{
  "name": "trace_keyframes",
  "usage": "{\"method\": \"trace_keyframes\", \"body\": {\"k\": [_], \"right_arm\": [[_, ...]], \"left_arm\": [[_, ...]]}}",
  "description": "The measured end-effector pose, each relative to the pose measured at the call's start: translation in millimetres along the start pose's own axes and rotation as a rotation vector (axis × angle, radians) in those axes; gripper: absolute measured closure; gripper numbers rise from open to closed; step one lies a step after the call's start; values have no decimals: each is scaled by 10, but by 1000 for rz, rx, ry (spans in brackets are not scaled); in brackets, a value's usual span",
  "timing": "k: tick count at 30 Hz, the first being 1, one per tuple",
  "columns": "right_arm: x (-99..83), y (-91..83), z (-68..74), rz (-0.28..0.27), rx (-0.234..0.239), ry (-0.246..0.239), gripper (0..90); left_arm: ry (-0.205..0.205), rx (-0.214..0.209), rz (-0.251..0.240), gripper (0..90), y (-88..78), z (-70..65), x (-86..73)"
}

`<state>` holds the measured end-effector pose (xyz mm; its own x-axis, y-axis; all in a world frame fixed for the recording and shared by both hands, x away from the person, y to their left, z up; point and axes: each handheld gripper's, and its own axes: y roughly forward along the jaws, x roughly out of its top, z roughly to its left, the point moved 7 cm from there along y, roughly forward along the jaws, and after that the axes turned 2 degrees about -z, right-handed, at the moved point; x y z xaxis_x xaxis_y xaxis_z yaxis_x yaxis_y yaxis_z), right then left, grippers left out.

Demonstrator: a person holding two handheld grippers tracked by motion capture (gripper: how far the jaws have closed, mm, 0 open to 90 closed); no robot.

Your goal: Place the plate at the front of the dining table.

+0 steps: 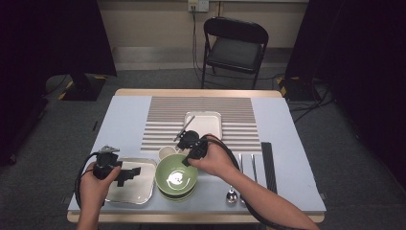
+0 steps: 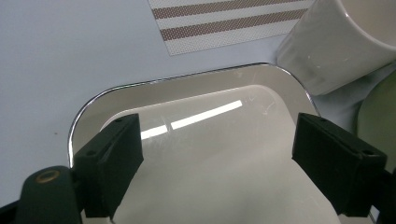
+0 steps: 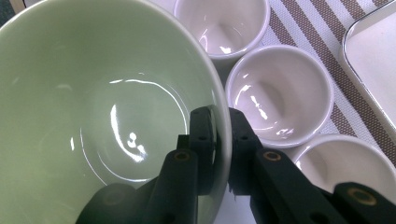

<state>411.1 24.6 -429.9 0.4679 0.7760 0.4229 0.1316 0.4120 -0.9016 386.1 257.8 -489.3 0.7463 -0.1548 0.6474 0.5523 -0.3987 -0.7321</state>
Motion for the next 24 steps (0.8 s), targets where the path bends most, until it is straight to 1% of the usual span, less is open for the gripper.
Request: {"method": "trace_keyframes", "body": {"k": [2,3,4,6,12,13,16,17,18,19,20,21,23,24], "right_arm": [[3,-7,-8,-3,8,0,836],[4,-14,-8,-2,14,8,838],[6,-17,-11,-5,13,2,839],[8,-32,-3,-1,12,10,840],[24,-65,-8,-6,21,10,842],[26,-75,-4,-1,25,17,843],[48,-112,-7,-15,28,12,850],[66,-144,-6,-29,33,31,855],[94,-182,-11,-50,51,28,856],[97,-205,-13,-34,32,18,858],[114,-224,-10,-35,30,22,858],[118,-237,-7,-19,32,20,858],[135,-245,-9,-25,21,13,858],[141,-251,-14,-24,23,11,858]], "left_arm": [[1,2,0,158,-1,7,0],[1,-1,1,158,-1,9,-2],[-2,-2,0,158,-1,10,-2],[0,0,2,158,2,16,-6],[-1,-1,1,158,4,10,-4],[-1,0,-1,158,4,13,-3],[-2,0,0,157,4,15,-3],[-3,2,-1,157,6,12,-5],[-3,2,1,158,7,11,-6],[-4,1,0,158,12,6,-7],[-1,0,1,158,12,5,-6],[0,0,0,158,13,4,-5],[2,-3,-2,158,9,0,-1],[-3,-2,-2,158,5,0,-2]]}}
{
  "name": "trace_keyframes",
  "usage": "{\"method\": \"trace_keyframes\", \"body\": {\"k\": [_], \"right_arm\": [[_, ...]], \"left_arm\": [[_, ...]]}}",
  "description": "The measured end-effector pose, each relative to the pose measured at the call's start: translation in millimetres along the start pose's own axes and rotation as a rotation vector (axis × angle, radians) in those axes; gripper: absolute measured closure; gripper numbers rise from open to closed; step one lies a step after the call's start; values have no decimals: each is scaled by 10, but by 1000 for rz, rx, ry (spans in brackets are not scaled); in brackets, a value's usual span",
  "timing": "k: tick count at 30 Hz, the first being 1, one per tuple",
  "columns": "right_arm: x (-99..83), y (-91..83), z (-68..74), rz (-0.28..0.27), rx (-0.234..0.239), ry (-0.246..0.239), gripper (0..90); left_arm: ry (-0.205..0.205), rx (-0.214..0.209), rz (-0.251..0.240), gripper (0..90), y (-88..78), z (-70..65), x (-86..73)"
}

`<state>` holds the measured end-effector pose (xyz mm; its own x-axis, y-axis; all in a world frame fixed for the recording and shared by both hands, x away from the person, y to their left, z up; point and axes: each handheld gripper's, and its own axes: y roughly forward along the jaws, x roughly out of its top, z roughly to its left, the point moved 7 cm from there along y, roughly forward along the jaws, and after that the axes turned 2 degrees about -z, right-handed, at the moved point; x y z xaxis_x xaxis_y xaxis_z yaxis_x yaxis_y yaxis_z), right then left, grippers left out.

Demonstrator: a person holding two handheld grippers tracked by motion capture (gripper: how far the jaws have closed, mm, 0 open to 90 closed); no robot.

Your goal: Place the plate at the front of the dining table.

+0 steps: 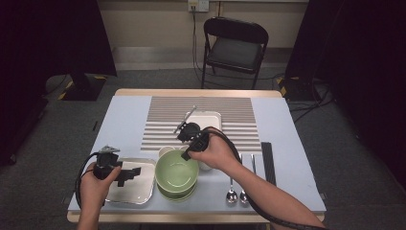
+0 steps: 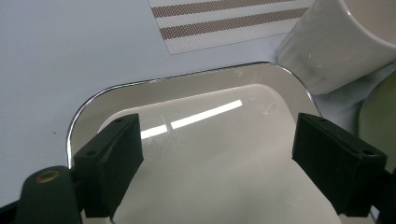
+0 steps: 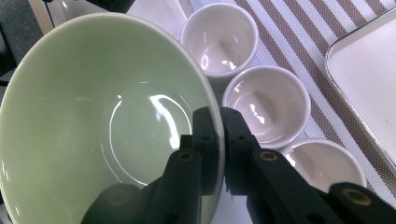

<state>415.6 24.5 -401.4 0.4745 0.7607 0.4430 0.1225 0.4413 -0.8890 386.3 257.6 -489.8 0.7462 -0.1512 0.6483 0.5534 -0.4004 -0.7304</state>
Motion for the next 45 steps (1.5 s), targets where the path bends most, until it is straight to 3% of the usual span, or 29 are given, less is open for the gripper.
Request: {"method": "trace_keyframes", "body": {"k": [3,45], "right_arm": [[24,-23,1,-6,24,17,858],[119,-220,-184,-8,61,45,858]], "left_arm": [[3,2,1,158,-4,11,-1],[0,5,-3,157,-3,26,-9]]}}
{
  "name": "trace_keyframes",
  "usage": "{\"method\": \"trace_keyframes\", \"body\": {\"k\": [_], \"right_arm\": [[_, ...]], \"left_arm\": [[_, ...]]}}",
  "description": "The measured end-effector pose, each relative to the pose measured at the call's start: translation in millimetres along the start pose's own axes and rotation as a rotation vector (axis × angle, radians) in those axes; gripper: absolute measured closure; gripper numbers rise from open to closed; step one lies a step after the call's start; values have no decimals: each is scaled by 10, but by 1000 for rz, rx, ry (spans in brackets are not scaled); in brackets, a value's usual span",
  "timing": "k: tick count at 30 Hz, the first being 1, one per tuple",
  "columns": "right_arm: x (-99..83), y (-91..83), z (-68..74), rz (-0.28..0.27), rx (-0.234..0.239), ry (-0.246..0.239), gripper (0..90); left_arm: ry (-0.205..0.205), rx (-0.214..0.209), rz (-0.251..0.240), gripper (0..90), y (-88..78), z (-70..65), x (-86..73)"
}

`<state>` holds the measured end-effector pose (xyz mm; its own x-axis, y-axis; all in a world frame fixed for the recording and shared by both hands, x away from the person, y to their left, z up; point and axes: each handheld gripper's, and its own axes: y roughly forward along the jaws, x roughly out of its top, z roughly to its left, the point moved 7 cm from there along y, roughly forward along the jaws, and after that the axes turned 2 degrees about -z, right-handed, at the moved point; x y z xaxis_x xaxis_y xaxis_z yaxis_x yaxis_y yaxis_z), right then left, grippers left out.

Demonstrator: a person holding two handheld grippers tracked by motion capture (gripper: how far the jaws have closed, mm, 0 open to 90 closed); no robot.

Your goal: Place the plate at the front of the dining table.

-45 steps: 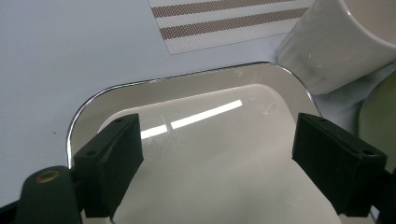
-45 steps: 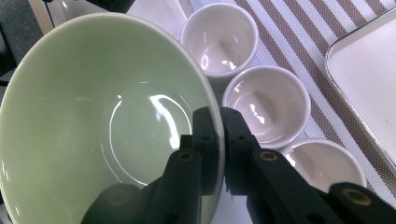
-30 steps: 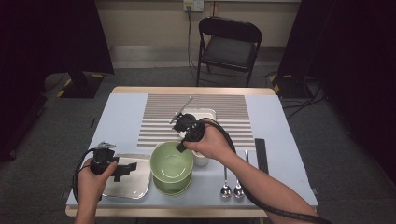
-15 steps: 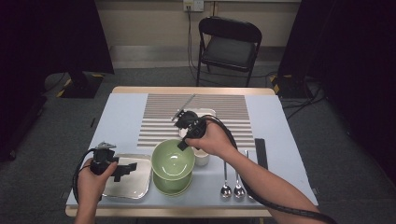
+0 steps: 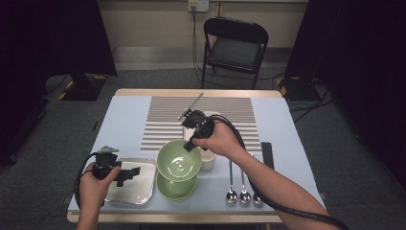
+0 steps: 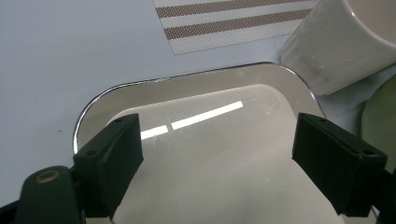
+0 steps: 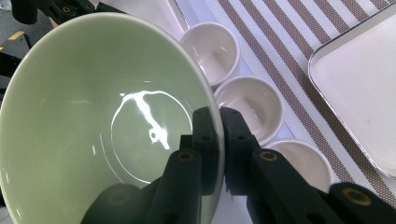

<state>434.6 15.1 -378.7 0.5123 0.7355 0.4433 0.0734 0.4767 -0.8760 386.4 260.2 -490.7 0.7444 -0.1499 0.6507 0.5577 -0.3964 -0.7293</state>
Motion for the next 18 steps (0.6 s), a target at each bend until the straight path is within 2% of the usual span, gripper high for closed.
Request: {"method": "trace_keyframes", "body": {"k": [18], "right_arm": [[60,-63,-55,4,7,7,858]], "left_arm": [[3,-3,-3,157,-7,7,3]]}}
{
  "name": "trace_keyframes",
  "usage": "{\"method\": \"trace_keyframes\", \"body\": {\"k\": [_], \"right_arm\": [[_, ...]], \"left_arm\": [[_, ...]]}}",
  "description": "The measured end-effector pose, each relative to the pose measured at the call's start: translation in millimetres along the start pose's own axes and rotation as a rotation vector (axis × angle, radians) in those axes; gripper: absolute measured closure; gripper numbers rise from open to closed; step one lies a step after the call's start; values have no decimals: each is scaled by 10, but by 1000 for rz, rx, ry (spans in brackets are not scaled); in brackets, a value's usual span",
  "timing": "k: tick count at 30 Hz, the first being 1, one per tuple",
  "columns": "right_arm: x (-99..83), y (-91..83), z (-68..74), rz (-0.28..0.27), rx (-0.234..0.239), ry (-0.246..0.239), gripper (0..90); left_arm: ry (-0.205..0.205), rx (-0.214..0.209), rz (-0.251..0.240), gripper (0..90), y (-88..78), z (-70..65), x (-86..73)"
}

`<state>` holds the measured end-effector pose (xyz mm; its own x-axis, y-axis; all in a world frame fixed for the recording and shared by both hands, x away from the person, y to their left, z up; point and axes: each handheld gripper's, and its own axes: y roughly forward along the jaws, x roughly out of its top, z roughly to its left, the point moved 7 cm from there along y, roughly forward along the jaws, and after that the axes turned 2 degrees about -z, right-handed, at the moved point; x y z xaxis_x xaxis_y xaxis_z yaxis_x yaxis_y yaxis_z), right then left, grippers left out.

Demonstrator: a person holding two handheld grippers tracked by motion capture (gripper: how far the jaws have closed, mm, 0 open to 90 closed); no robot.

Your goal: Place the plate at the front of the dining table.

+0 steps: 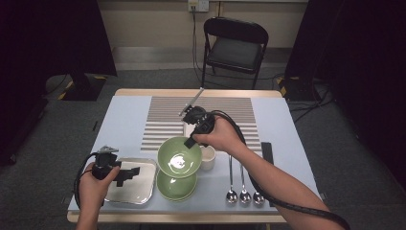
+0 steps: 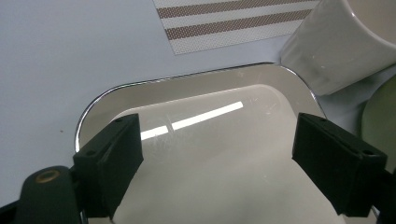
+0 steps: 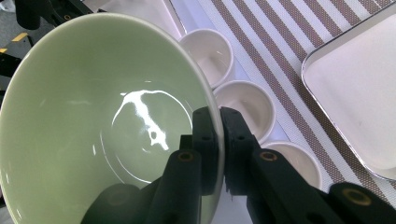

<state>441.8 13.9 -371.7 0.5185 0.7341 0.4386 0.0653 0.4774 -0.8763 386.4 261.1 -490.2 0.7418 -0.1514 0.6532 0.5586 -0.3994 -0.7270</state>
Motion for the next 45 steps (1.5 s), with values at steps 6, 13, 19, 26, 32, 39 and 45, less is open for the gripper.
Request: {"method": "trace_keyframes", "body": {"k": [6,13,19,26,32,39,45], "right_arm": [[14,-15,-18,0,4,10,858],[20,-33,-46,7,-5,13,858],[31,-56,-71,9,-7,20,858],[51,-80,-98,7,-10,26,858],[56,-92,-141,14,-20,34,858],[70,-109,-192,9,-25,47,858],[82,-133,-243,12,-30,57,858]], "left_arm": [[-6,-1,2,157,8,-7,-6],[-7,-2,7,157,13,-7,-13],[-8,1,8,157,14,-5,-15],[-10,-2,4,157,4,-3,-7],[-6,0,5,157,3,-1,-9],[-5,1,8,157,11,-7,-12],[3,-8,6,157,8,-35,2]]}}
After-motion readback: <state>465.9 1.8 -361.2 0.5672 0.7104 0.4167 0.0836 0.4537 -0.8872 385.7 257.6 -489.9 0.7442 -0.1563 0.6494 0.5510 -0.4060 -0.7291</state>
